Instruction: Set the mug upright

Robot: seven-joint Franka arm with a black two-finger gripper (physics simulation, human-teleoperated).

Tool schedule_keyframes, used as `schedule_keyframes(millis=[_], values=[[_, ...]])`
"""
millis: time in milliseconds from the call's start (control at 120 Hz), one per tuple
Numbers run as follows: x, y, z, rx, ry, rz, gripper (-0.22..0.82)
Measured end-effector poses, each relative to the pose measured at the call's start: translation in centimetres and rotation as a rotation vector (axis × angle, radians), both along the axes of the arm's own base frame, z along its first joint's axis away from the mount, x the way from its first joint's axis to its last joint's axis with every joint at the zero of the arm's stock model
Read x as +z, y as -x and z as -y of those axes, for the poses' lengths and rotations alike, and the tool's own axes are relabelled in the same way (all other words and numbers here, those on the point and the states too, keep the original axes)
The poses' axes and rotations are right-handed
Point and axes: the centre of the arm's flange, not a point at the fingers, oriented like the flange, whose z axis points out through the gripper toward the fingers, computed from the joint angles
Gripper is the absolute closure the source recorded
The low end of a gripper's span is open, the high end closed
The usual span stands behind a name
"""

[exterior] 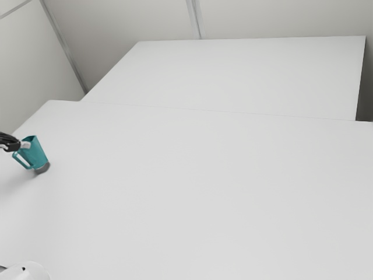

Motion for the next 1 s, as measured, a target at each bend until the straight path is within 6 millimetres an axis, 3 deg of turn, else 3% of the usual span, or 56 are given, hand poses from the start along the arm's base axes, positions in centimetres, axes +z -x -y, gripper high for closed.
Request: schedule_keyframes(millis=[292,608,692,792,1000], values=[[4.0,-4.5,10.2,-0.144,-0.114,-0.188,0.79],[5.5,-10.9,20.3,-0.213,-0.22,-0.302,0.79],[5.3,-10.8,23.0,-0.204,-0.222,-0.337,0.79],[4.8,-9.4,25.6,-0.171,-0.207,-0.387,0.79],[4.7,-8.0,29.6,-0.098,-0.176,-0.454,0.79]])
